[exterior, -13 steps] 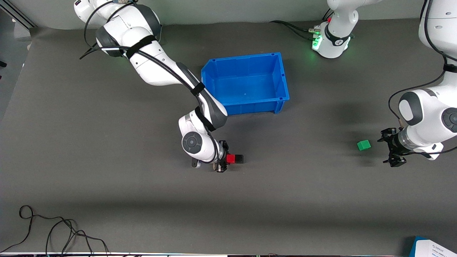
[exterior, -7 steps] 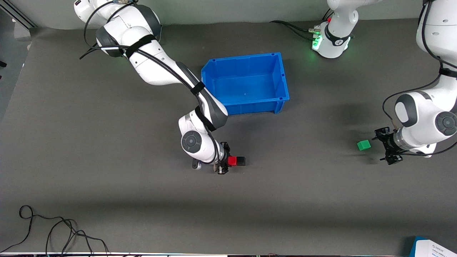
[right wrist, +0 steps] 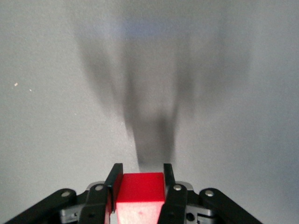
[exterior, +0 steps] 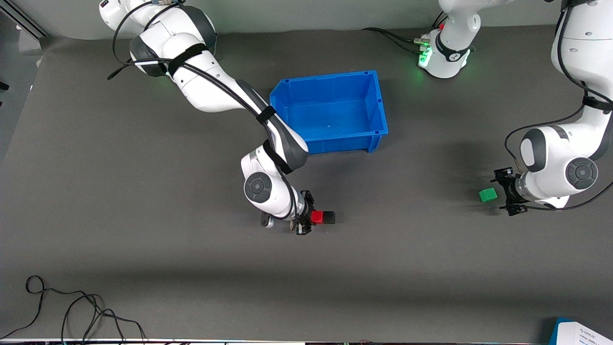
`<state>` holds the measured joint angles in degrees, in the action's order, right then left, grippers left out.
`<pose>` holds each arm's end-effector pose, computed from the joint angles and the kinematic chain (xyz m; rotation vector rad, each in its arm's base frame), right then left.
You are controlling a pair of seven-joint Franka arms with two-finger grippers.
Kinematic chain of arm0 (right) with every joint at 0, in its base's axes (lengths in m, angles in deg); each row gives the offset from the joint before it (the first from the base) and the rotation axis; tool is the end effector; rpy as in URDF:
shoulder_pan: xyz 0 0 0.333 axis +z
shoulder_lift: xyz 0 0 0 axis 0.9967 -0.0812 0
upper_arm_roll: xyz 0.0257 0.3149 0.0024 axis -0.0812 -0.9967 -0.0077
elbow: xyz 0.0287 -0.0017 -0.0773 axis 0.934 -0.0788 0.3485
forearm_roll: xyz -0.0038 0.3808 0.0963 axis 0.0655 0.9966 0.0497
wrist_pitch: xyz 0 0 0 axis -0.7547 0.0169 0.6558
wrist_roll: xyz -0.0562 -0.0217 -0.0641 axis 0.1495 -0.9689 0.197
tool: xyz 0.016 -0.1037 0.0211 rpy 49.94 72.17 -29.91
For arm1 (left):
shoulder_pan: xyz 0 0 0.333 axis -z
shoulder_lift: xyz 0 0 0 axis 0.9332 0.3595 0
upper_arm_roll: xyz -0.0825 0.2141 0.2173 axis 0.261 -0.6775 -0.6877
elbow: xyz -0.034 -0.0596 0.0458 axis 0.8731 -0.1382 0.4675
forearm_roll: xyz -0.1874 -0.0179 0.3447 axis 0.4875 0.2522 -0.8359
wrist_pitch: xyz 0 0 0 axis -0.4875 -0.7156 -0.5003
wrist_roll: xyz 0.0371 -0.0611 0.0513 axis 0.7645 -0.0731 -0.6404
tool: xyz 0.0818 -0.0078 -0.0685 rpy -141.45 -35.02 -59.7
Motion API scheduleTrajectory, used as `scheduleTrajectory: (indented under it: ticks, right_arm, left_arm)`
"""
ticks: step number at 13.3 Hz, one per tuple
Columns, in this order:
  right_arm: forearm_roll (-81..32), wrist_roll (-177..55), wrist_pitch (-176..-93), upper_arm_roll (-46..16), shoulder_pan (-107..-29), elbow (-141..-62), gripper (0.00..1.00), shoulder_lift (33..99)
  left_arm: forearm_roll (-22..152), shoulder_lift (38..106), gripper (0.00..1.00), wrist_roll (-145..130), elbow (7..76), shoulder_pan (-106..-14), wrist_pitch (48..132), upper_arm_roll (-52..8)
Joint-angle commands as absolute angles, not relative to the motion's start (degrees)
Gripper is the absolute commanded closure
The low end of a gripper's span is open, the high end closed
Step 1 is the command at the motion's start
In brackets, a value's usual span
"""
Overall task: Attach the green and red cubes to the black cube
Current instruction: 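Hold the red cube while the left gripper grasps the green cube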
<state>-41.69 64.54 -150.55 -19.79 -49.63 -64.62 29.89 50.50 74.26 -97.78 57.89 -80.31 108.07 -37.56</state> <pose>0.6406 0.4628 0.2004 -1.9240 2.1682 0.3296 0.5792 0.0915 0.1965 -1.9005 -2.3355 0.1129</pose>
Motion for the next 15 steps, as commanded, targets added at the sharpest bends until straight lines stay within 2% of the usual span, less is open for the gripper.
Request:
scheduleTrajectory:
  ticks: [1,3,5,6,8,9,11,12,13,15]
  right_arm:
    - [-40.5,66.0,-150.5,-20.6,-49.1,-61.7,0.82,28.7]
    - [-40.5,66.3,-150.5,-20.8,-49.1,-61.5,0.82,28.7]
    - [-40.6,66.3,-150.6,-21.0,-49.0,-61.5,0.82,28.5]
    - [-40.6,66.3,-150.5,-21.1,-48.8,-61.6,0.82,28.6]
    - [-40.6,66.2,-150.5,-21.2,-48.8,-61.6,0.82,28.6]
    - [-40.6,66.0,-150.5,-21.2,-48.8,-61.5,0.82,28.6]
    - [-40.6,66.0,-150.5,-21.2,-48.8,-61.5,0.82,28.6]
    - [-40.6,66.0,-150.5,-21.2,-48.8,-61.5,0.82,28.6]
    - [-40.6,66.0,-150.5,-21.2,-48.8,-61.5,0.82,28.6]
    - [-40.6,66.1,-150.4,-21.2,-48.8,-61.5,0.82,28.7]
  left_arm:
    - [48.8,73.5,0.03,-100.3,58.5,-79.8,106.9,-37.8]
    - [48.8,73.7,0.03,-100.8,58.5,-79.2,107.2,-37.8]
    - [48.8,74.4,0.08,-101.7,58.4,-78.3,107.6,-37.8]
    - [48.9,74.5,0.15,-101.7,58.2,-77.9,107.7,-37.8]
    - [48.9,75.2,0.46,-101.8,58.0,-77.2,107.9,-37.8]
    - [48.8,75.5,0.56,-101.7,58.0,-77.1,107.9,-37.8]
    - [48.8,75.7,0.55,-101.7,58.1,-77.1,107.9,-37.8]
    - [48.7,75.8,0.50,-101.8,58.0,-77.1,108.0,-37.8]
    - [48.7,76.1,0.40,-101.7,58.2,-77.1,108.4,-37.9]
    - [47.6,76.4,0.28,-101.8,58.2,-77.4,109.2,-37.9]
